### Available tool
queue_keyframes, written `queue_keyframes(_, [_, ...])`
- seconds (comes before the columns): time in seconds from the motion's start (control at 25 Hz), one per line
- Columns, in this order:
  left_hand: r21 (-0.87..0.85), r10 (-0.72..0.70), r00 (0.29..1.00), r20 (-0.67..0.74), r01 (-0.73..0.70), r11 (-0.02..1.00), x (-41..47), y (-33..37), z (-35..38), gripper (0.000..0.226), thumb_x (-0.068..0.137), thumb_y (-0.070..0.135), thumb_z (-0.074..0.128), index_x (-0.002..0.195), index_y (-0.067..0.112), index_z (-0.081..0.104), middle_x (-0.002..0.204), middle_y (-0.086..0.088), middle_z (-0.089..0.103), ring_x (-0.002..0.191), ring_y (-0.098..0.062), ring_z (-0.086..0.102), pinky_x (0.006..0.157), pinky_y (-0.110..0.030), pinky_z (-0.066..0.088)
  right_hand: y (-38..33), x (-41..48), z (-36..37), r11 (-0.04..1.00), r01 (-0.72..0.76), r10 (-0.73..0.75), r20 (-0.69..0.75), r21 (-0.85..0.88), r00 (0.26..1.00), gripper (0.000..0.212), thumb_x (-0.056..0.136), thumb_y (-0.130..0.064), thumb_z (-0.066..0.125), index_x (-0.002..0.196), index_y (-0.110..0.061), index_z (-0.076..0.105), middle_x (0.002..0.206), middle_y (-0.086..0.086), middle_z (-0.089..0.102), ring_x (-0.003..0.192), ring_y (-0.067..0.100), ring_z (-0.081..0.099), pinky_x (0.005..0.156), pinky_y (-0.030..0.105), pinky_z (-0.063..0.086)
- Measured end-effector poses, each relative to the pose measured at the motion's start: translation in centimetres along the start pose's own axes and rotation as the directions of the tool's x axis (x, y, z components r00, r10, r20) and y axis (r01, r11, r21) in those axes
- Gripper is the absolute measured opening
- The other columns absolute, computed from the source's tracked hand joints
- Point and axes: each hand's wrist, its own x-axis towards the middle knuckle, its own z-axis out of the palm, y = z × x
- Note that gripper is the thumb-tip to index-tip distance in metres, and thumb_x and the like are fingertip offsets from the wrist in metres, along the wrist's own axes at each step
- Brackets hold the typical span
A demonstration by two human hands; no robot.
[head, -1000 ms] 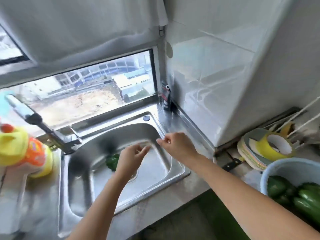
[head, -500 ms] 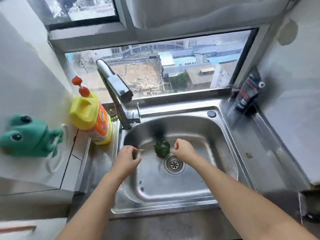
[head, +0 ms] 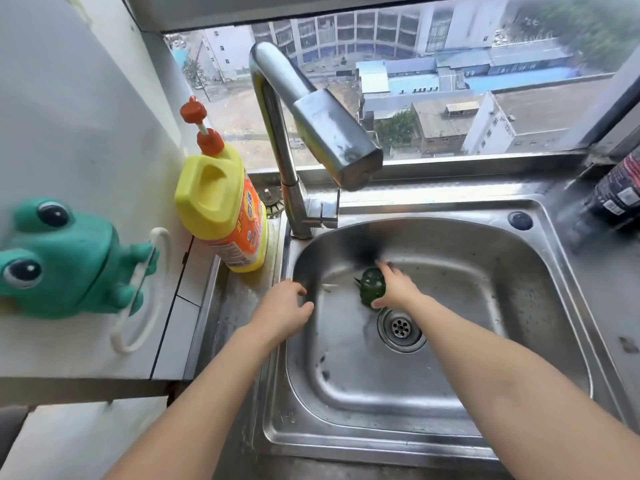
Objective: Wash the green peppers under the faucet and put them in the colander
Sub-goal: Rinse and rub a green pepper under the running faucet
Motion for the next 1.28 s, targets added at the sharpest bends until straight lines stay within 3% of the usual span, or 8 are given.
queue_keyframes(0.2, [-0.04,-0.041,0.999,0.031,0.042,0.998,0.1,0.1,-0.8,0.037,0.09,0.028,0.055,0.122,0.011,0.06,0.129,-0.006,0.058,0.118,-0.022,0.053,0.095,-0.025,0.039,0.2,-0.3,1.7,0.996,-0.086,0.089,-0.097,0.041,0.991,0.09,0.067,-0.031,0.082,0.14,-0.015,0.031,0.134,0.014,0.044,0.118,0.035,0.051,0.093,0.039,0.047])
queue_keyframes(0.44, [-0.336,-0.15,0.986,0.071,0.165,0.927,-0.7,2.7,-0.6,0.045,0.088,0.035,0.06,0.129,0.014,0.057,0.136,-0.003,0.055,0.124,-0.018,0.051,0.1,-0.026,0.039,-0.4,-5.6,-1.4,0.819,-0.004,0.047,-0.061,0.574,0.997,0.08,0.063,-0.032,0.086,0.129,-0.019,0.042,0.124,0.004,0.056,0.109,0.021,0.057,0.092,0.032,0.048])
queue_keyframes(0.52, [-0.641,-0.205,0.966,0.159,0.258,0.722,-1.5,4.5,-0.6,0.055,0.087,0.042,0.062,0.134,0.015,0.05,0.139,-0.003,0.051,0.126,-0.02,0.049,0.097,-0.031,0.044,-1.3,-8.5,-3.7,0.743,0.09,-0.05,-0.079,0.663,0.996,0.075,0.063,-0.031,0.087,0.124,-0.023,0.044,0.12,0.0,0.057,0.106,0.016,0.059,0.092,0.03,0.048])
queue_keyframes(0.6, [-0.829,-0.139,0.896,0.422,0.444,0.341,-2.1,6.1,-0.8,0.061,0.085,0.051,0.059,0.135,0.018,0.045,0.141,-0.008,0.046,0.128,-0.029,0.046,0.092,-0.041,0.05,-2.6,-11.2,-5.6,0.72,0.167,-0.136,-0.099,0.673,0.986,0.075,0.062,-0.03,0.088,0.121,-0.025,0.042,0.116,-0.002,0.057,0.105,0.014,0.06,0.091,0.028,0.05])
queue_keyframes(0.76, [-0.833,0.053,0.833,0.551,0.553,-0.01,-3.2,8.4,-1.9,0.053,0.076,0.047,0.065,0.118,0.014,0.06,0.121,-0.019,0.061,0.1,-0.032,0.063,0.078,-0.042,0.058,-4.7,-15.1,-8.7,0.757,0.3,-0.326,-0.063,0.58,0.943,0.066,0.068,-0.035,0.083,0.119,-0.026,0.043,0.114,-0.007,0.056,0.104,0.011,0.06,0.086,0.023,0.054])
queue_keyframes(1.0, [-0.882,-0.083,0.886,0.457,0.438,-0.174,-4.4,8.6,-2.8,0.057,0.065,0.044,0.069,0.112,0.014,0.06,0.112,-0.018,0.063,0.098,-0.03,0.062,0.075,-0.04,0.057,-11.8,-10.8,-16.6,0.88,0.333,-0.278,-0.2,0.34,0.94,0.065,0.088,-0.054,0.051,0.136,-0.009,0.046,0.13,0.011,0.059,0.117,0.026,0.056,0.095,0.038,0.047])
queue_keyframes(1.16, [-0.91,-0.122,0.917,0.38,0.347,-0.227,-5.1,8.6,-3.4,0.05,0.074,0.053,0.059,0.104,0.014,0.064,0.096,-0.016,0.072,0.093,-0.029,0.063,0.083,-0.047,0.052,-16.6,-8.1,-17.3,0.945,0.316,-0.324,-0.106,-0.087,0.94,0.035,0.095,-0.025,0.05,0.068,-0.002,0.045,0.085,0.017,0.059,0.088,0.031,0.057,0.072,0.035,0.044])
queue_keyframes(1.28, [-0.933,-0.115,0.944,0.309,0.277,-0.232,-5.4,8.6,-3.4,0.057,0.065,0.058,0.061,0.098,0.013,0.066,0.087,-0.013,0.074,0.09,-0.028,0.064,0.09,-0.052,0.048,-16.8,-6.5,-17.1,0.955,0.259,-0.279,-0.134,-0.148,0.951,0.039,0.092,-0.006,0.05,0.057,-0.009,0.034,0.062,0.006,0.045,0.066,0.025,0.054,0.057,0.023,0.04])
